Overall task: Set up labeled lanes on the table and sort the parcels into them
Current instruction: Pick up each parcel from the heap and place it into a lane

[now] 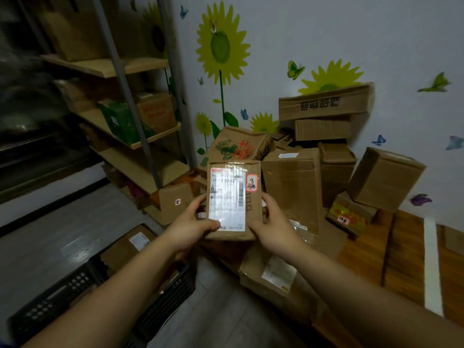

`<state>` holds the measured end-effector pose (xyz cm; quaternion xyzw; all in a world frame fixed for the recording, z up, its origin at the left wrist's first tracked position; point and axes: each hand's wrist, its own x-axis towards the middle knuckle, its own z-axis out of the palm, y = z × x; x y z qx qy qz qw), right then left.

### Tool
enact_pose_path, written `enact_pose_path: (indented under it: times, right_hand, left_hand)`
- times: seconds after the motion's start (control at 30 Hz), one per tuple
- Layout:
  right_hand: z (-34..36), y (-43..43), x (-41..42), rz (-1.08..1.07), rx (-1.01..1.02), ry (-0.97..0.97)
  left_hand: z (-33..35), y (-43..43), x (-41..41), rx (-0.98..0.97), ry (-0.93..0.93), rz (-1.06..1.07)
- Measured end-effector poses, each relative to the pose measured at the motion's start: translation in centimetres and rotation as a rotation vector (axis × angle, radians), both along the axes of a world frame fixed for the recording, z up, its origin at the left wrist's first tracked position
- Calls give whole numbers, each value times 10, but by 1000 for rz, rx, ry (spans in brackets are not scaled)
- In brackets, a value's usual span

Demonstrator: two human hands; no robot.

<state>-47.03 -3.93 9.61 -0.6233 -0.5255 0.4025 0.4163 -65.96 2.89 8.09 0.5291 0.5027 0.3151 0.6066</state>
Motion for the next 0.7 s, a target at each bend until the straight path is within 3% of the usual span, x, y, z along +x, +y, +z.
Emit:
enact_pose_path:
  times: [0.3,0.7]
  right_hand:
    - [53,-85,116,-89,294,56]
    - [84,-213,224,-430,573,-11]
  left_hand:
    - [64,-94,116,263,-197,-5]
    - [116,-184,250,517,-333,-265]
